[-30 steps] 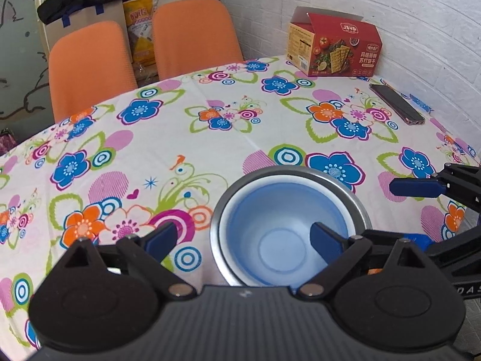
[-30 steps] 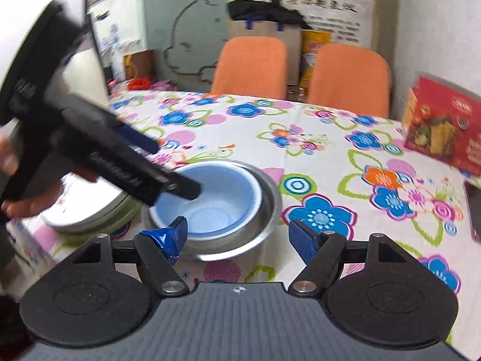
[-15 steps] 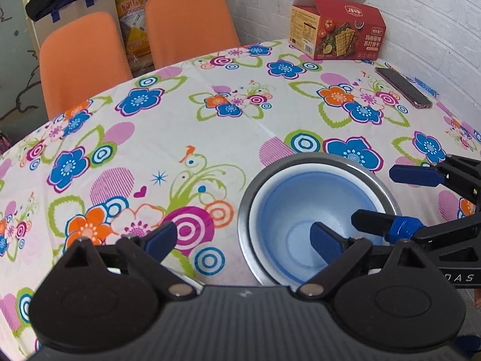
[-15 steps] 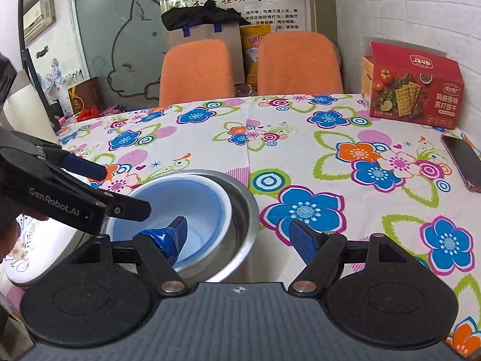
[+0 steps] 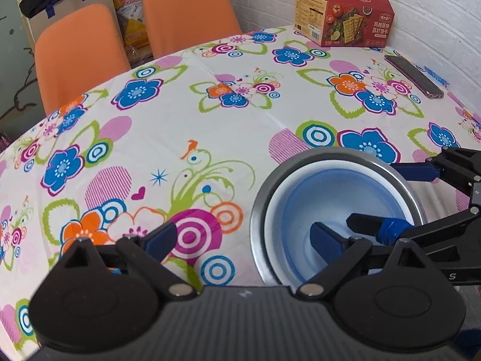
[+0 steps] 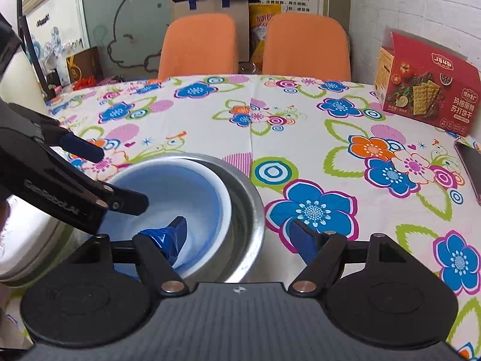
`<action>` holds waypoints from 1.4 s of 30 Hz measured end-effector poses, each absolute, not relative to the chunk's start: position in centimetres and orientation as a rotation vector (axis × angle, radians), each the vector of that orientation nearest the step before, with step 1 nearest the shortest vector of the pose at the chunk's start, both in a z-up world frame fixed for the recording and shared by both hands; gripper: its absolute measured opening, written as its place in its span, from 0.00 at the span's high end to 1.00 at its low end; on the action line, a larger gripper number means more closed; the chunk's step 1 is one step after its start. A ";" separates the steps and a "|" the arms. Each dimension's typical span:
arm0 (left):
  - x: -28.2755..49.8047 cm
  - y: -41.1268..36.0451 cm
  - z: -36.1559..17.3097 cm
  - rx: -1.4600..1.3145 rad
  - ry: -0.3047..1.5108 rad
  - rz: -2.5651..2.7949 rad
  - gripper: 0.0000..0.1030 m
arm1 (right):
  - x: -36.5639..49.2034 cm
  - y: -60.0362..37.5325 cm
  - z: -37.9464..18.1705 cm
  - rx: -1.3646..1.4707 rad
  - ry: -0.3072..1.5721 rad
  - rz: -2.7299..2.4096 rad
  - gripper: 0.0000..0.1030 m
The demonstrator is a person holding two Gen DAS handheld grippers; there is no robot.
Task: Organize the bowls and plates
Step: 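Grasp the steel bowl rim of the nested bowls with the right gripper, then lift the nested bowls and carry them over the plate stack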
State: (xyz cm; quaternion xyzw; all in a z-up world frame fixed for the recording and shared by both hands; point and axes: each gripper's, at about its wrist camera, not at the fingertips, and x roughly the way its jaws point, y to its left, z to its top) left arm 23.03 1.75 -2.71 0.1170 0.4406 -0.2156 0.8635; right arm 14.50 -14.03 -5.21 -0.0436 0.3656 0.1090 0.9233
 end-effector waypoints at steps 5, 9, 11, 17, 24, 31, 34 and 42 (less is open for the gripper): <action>23.2 1.3 -3.1 0.254 0.932 -0.469 0.09 | 14.7 -14.1 -5.4 -0.125 0.775 0.226 0.40; 23.5 1.0 -3.6 0.250 0.950 -0.485 0.09 | 14.8 -14.9 -5.1 -0.113 0.770 0.190 0.40; 23.8 1.1 -3.9 0.247 0.971 -0.488 0.09 | 14.8 -15.3 -5.1 -0.065 0.772 0.205 0.40; 24.5 1.2 -4.4 0.256 0.994 -0.484 0.09 | 15.1 -14.7 -6.0 -0.059 0.807 0.223 0.39; 25.1 2.1 -4.9 0.190 1.035 -0.523 0.09 | 14.6 -14.6 -6.2 -0.028 0.785 0.183 0.38; 24.8 2.4 -4.9 0.170 1.028 -0.517 0.09 | 14.0 -14.2 -6.4 0.001 0.764 0.119 0.38; 24.7 2.3 -4.7 0.184 1.035 -0.527 0.09 | 13.9 -13.9 -6.3 0.007 0.776 0.099 0.38; 24.3 1.3 -4.8 0.212 1.027 -0.561 0.19 | 12.9 -14.8 -6.2 0.087 0.748 0.180 0.44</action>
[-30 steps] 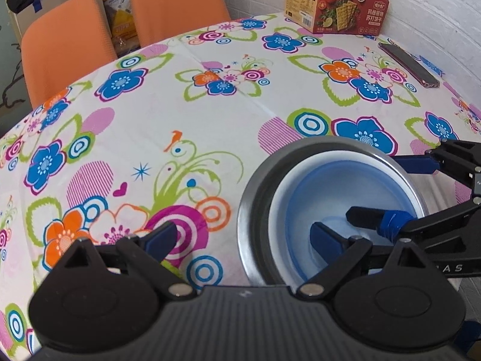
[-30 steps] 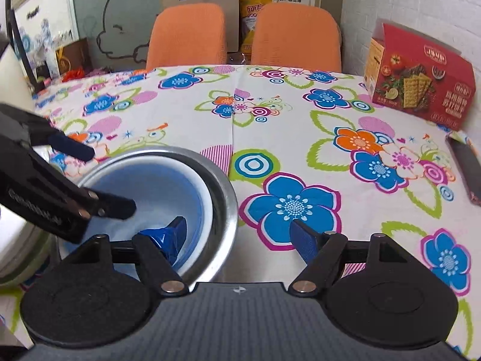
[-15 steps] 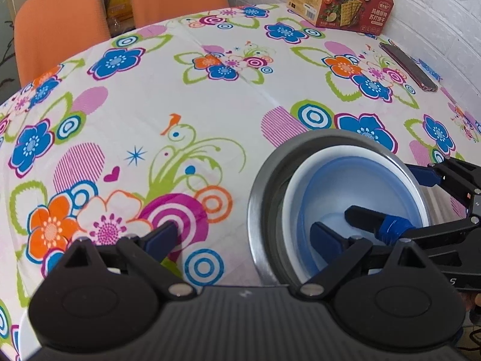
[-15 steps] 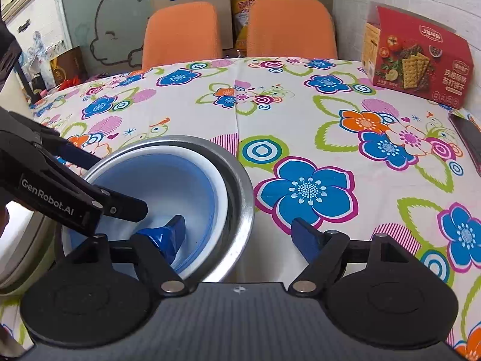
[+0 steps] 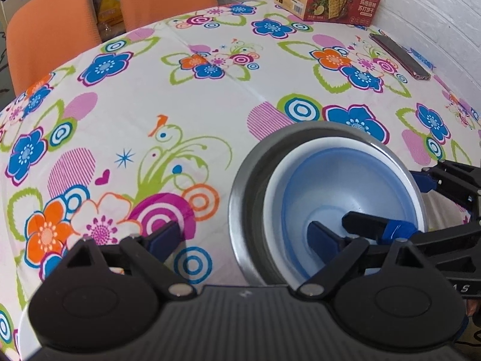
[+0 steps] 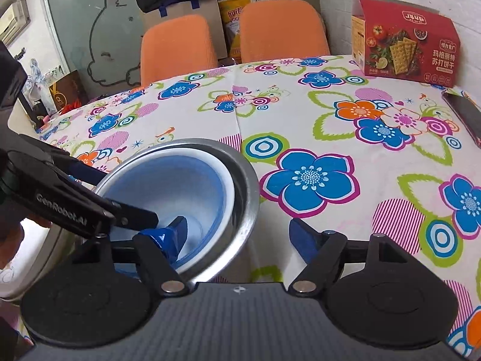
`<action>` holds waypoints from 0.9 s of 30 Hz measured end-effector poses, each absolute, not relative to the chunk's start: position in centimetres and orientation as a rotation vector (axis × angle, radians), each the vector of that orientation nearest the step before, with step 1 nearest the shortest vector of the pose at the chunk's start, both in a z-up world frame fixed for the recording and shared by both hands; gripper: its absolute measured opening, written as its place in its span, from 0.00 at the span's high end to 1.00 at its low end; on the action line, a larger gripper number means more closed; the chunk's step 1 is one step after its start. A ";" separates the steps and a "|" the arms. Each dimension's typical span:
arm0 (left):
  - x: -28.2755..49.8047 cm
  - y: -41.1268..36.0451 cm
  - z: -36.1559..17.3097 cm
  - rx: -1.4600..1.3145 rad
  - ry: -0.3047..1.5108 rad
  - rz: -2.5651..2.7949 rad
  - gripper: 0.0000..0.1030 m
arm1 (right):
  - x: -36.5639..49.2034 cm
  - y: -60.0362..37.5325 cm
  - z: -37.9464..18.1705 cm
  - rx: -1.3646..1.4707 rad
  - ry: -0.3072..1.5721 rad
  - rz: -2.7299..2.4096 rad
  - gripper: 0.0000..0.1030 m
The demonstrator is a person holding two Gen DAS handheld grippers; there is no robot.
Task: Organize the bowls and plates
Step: 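Lift the nested bowls and carry them over the plate stack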
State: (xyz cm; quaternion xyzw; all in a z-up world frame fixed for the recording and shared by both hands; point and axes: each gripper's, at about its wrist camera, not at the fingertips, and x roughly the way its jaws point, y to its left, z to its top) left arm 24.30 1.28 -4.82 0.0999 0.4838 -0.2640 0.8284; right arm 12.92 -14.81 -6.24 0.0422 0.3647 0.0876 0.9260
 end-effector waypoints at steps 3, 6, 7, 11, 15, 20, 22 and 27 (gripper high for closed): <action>23.8 0.7 -4.1 0.191 1.012 -0.626 0.58 | 12.7 -14.4 -6.2 0.090 0.745 0.232 0.52; 23.7 0.1 -3.9 0.181 1.013 -0.592 0.58 | 12.7 -13.4 -6.3 0.079 0.736 0.271 0.64; 23.8 -0.1 -3.7 0.174 1.020 -0.585 0.59 | 12.8 -13.1 -6.3 0.068 0.733 0.261 0.64; 23.7 -1.2 -0.5 0.163 0.949 -0.587 0.59 | 13.2 -14.4 -5.4 0.141 0.724 0.252 0.64; 23.7 -2.1 4.2 0.162 0.863 -0.585 0.59 | 12.9 -15.0 -2.0 0.100 0.635 0.219 0.63; 23.0 -1.0 10.5 0.160 0.774 -0.553 0.59 | 12.8 -15.3 3.4 0.061 0.527 0.224 0.60; 22.5 0.4 12.7 0.149 0.749 -0.524 0.58 | 12.9 -14.9 5.4 0.044 0.487 0.244 0.60; 20.4 5.7 14.6 0.117 0.731 -0.421 0.57 | 13.0 -12.1 8.9 0.016 0.401 0.352 0.59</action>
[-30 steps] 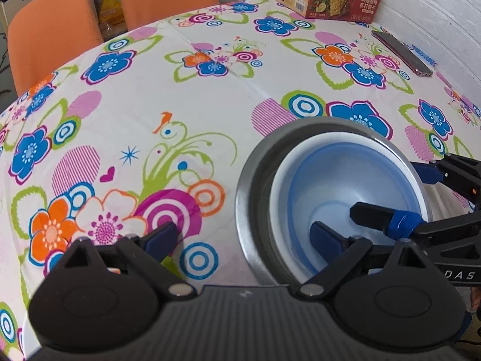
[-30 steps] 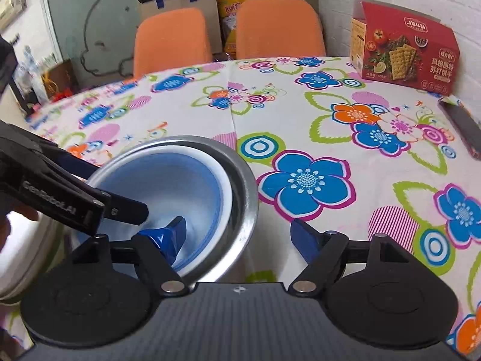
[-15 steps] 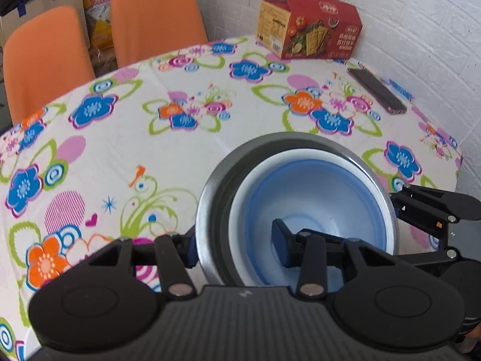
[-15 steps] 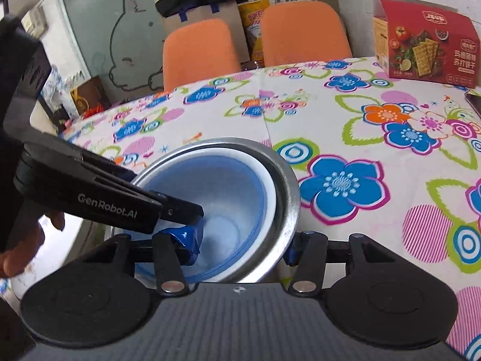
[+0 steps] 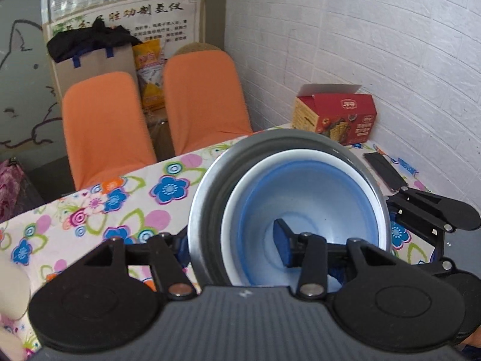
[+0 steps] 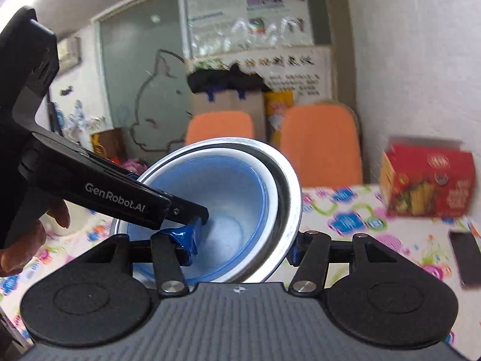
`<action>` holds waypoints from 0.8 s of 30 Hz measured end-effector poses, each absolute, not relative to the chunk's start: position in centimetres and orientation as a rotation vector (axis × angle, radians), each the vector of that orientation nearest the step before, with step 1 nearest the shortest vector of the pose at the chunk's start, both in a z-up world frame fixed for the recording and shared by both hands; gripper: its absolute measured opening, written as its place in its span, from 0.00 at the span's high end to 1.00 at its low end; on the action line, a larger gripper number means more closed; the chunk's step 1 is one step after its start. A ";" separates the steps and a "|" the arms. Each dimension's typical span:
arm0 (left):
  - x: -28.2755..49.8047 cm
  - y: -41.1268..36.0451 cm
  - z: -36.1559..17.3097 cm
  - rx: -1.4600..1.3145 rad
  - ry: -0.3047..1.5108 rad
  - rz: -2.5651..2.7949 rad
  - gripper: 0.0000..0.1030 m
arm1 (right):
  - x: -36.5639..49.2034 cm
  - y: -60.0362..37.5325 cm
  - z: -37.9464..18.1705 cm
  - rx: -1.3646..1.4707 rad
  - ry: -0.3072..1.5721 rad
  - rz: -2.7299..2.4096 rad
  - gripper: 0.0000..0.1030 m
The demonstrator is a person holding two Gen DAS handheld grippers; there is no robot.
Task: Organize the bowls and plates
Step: 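Lift the nested bowls and carry them over the plate stack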
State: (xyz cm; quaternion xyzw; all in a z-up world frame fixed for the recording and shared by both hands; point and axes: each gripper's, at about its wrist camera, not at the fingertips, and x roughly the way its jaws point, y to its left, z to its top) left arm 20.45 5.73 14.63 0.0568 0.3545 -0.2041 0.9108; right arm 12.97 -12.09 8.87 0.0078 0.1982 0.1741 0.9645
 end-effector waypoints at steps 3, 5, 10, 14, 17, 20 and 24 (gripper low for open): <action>18.8 9.2 13.4 0.107 0.755 -0.331 0.56 | 12.9 -9.2 8.8 0.000 0.392 0.430 0.59; 17.7 11.7 11.8 0.098 0.790 -0.285 0.56 | 13.1 -7.3 7.9 0.013 0.420 0.495 0.58; 15.3 15.8 6.2 0.047 0.884 -0.234 0.57 | 12.4 -2.9 4.2 0.011 0.543 0.622 0.58; 14.4 17.3 2.0 -0.009 0.946 -0.235 0.58 | 11.3 -0.9 0.8 0.018 0.662 0.659 0.58; 14.2 17.8 0.0 -0.037 0.972 -0.243 0.58 | 11.0 0.0 -1.2 0.017 0.727 0.652 0.58; 14.5 18.1 -1.2 -0.057 0.983 -0.253 0.58 | 10.3 0.6 -2.5 0.012 0.762 0.641 0.58; 14.8 18.2 -2.1 -0.066 0.972 -0.266 0.59 | 10.3 0.8 -3.3 0.002 0.778 0.623 0.58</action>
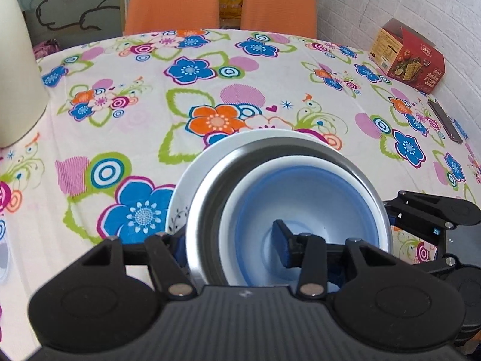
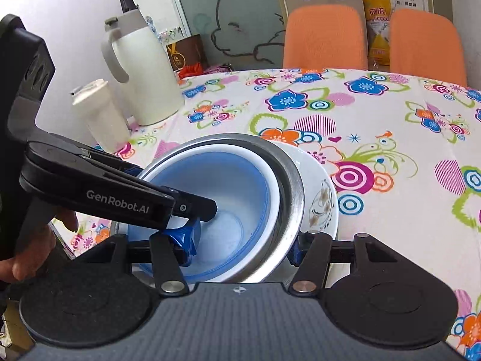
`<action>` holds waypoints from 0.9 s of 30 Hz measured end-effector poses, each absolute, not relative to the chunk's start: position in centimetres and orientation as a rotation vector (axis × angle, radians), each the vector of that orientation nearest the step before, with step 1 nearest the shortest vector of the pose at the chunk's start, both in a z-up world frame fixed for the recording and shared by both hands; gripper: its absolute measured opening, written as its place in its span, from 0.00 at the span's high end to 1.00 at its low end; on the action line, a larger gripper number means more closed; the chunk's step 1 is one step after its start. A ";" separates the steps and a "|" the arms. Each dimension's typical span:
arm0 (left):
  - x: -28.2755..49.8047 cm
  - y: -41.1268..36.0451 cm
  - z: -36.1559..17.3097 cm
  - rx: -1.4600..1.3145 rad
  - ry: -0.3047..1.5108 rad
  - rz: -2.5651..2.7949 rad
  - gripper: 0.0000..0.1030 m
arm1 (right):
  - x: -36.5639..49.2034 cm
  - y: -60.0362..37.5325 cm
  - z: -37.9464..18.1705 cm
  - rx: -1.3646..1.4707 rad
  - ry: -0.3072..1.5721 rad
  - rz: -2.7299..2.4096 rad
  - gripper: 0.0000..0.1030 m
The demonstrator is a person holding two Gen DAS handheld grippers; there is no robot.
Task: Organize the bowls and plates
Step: 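Lift the nested bowls and carry them over the plate stack, then lower the nested bowls onto the plates and open the right gripper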
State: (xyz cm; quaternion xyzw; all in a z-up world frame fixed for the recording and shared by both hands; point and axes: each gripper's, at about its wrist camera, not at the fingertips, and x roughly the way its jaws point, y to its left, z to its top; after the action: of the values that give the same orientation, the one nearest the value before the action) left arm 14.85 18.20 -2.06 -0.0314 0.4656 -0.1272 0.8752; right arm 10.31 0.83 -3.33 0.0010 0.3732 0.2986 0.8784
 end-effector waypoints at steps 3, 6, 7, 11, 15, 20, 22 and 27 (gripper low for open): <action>15.0 18.1 -2.1 -0.057 0.952 -0.265 0.59 | 10.5 1.0 -3.7 -0.013 0.776 0.611 0.58; 15.2 18.1 -2.2 -0.064 0.941 -0.275 0.56 | 10.9 1.0 -3.7 -0.020 0.771 0.607 0.58; 15.2 18.1 -2.2 -0.065 0.937 -0.278 0.53 | 10.9 1.0 -3.8 -0.021 0.769 0.607 0.58; 15.2 18.0 -2.2 -0.065 0.918 -0.287 0.37 | 11.1 1.0 -3.8 -0.026 0.773 0.620 0.58; 15.2 18.1 -2.1 -0.086 0.910 -0.289 0.29 | 11.4 0.8 -3.7 -0.001 0.784 0.630 0.58; 15.2 18.6 -1.6 -0.121 0.899 -0.287 0.28 | 11.2 0.3 -3.4 0.018 0.772 0.616 0.57; 15.2 18.7 -1.3 -0.118 0.891 -0.273 0.28 | 11.0 0.1 -3.2 0.017 0.756 0.601 0.57; 14.7 18.5 -1.3 -0.097 0.888 -0.247 0.28 | 10.6 -1.3 -2.1 0.047 0.682 0.529 0.57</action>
State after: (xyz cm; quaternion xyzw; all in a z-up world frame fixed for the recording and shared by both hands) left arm 14.72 18.49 -1.33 -0.0466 0.4284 -0.1193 0.8944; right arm 10.57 -1.29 -2.14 0.0227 0.3305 0.2561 0.9081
